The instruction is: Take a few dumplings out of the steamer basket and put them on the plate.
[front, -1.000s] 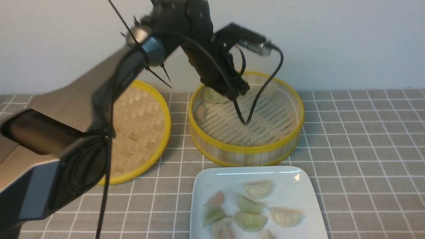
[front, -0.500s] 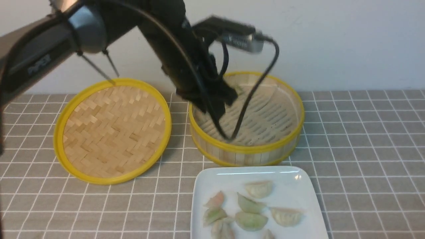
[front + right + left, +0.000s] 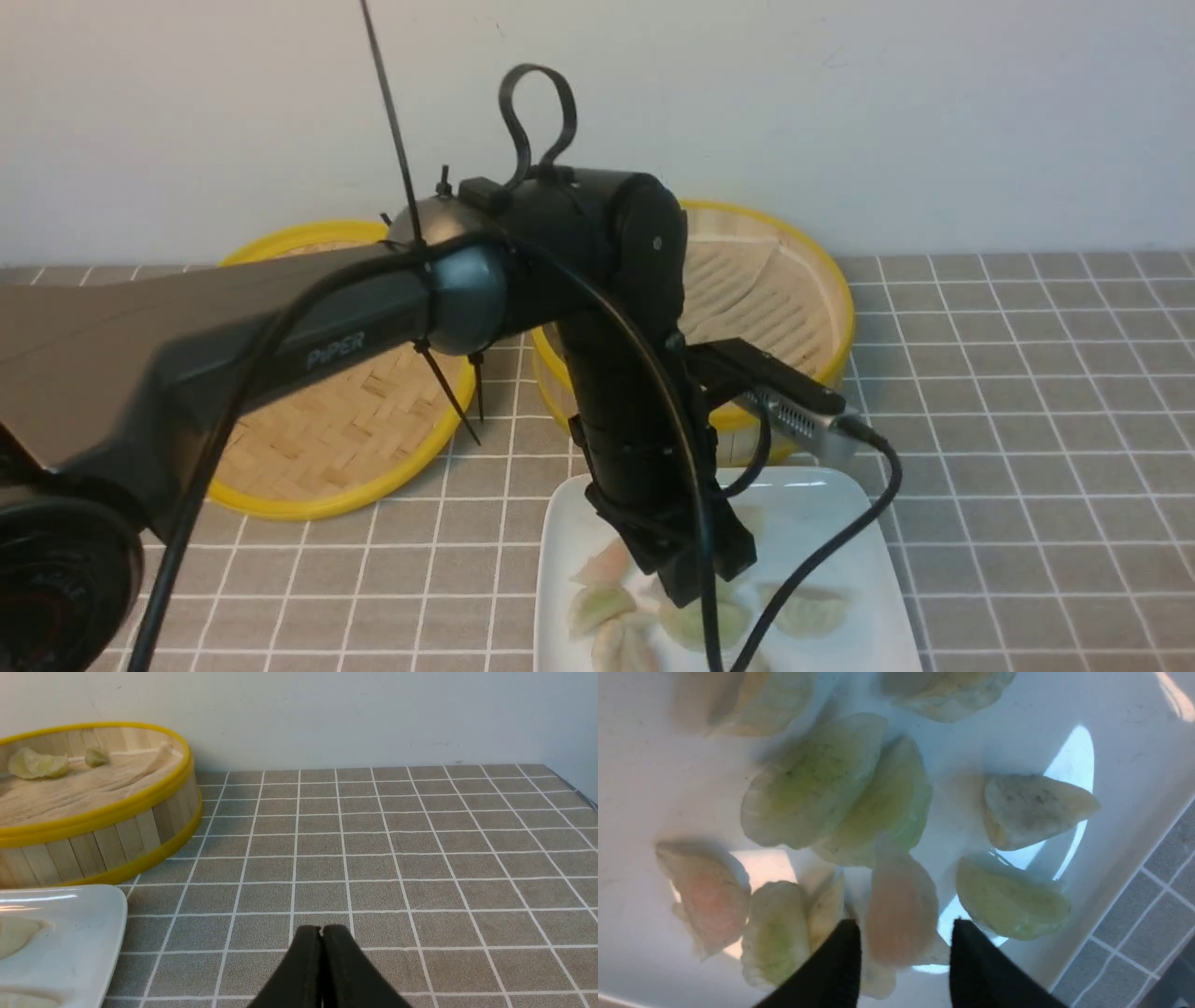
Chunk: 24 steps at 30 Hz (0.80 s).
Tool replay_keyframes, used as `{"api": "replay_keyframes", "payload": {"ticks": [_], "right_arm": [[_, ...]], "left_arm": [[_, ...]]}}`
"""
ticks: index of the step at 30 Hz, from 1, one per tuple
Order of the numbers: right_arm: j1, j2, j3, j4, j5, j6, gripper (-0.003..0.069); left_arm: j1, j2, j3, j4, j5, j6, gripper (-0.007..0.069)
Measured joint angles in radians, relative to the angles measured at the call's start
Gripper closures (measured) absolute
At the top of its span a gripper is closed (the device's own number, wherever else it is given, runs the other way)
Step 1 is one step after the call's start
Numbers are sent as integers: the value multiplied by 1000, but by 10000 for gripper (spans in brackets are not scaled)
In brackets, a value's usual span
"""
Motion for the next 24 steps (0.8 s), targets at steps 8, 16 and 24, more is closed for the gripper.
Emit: {"api": "replay_keyframes", "payload": {"ticks": [8, 16, 24], "right_arm": [[0, 0, 0, 0, 0, 0, 673], [0, 0, 0, 0, 0, 0, 673], [0, 0, 0, 0, 0, 0, 673]], "left_arm": [[-4, 3, -39, 85, 0, -92, 127], [-4, -183, -78, 86, 1, -195, 543], [-6, -614, 126, 48, -190, -213, 629]]}}
